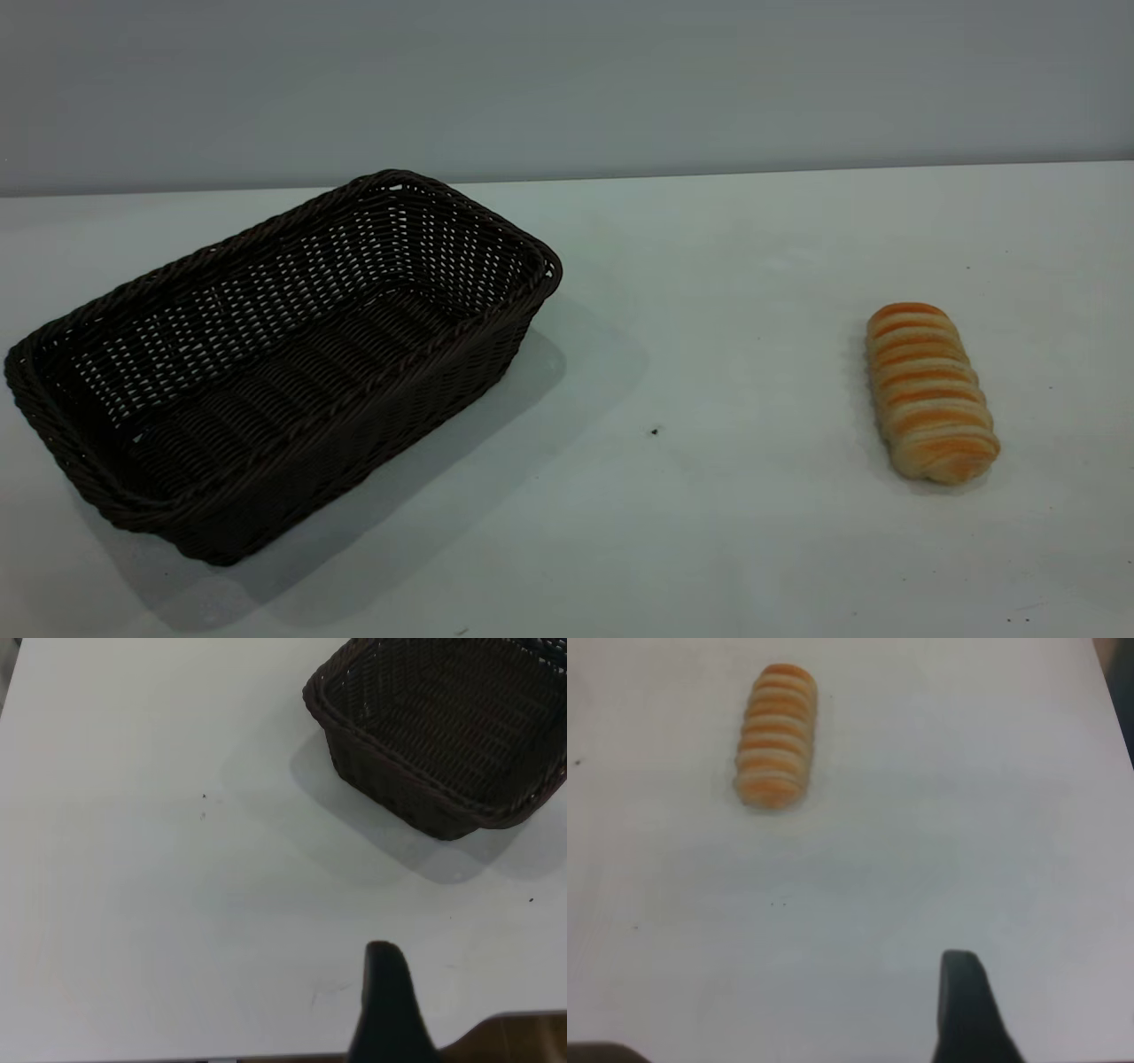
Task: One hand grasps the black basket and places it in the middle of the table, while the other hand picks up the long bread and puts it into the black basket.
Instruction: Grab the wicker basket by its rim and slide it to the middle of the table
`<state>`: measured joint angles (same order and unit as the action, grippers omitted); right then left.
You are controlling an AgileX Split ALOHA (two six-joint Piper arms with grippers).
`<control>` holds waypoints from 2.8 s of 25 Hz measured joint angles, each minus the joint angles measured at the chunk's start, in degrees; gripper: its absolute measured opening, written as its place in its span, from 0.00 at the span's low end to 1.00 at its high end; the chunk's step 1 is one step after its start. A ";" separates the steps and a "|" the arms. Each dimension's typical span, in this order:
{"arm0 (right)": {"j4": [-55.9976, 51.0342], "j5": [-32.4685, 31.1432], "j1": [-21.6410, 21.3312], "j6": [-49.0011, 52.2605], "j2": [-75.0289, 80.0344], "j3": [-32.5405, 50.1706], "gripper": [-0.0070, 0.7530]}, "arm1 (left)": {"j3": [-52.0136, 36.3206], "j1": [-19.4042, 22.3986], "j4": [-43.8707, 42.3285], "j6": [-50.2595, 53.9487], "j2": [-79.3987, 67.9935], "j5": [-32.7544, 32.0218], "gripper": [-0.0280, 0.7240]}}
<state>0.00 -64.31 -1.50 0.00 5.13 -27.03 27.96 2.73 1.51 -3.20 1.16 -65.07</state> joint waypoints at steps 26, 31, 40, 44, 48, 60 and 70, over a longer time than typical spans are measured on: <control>0.00 0.00 0.00 0.00 0.00 0.00 0.57 | 0.00 0.00 0.00 0.00 0.00 0.00 0.80; 0.00 0.00 0.00 0.00 0.00 0.00 0.57 | 0.00 0.00 0.00 0.00 0.00 0.00 0.80; 0.00 0.06 0.00 0.00 0.00 0.00 0.57 | 0.00 0.00 0.07 0.00 0.00 0.06 0.80; -3.21 2.37 0.00 -3.17 0.00 -2.18 0.57 | 2.44 0.00 1.71 0.87 0.00 3.33 0.80; -5.30 5.67 0.00 -5.54 4.06 -4.89 0.57 | 4.63 0.00 3.78 3.20 -3.82 3.61 0.80; -13.58 16.09 0.00 -12.89 33.05 -7.11 0.62 | 10.55 0.00 4.10 8.92 -46.00 10.53 0.80; -15.66 18.02 0.00 -14.96 34.87 -7.11 0.62 | 10.84 0.00 3.42 19.94 -73.97 26.81 0.80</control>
<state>-15.66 -46.28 -1.50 -14.96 40.00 -34.14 38.80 2.73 4.93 16.74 -72.81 -38.26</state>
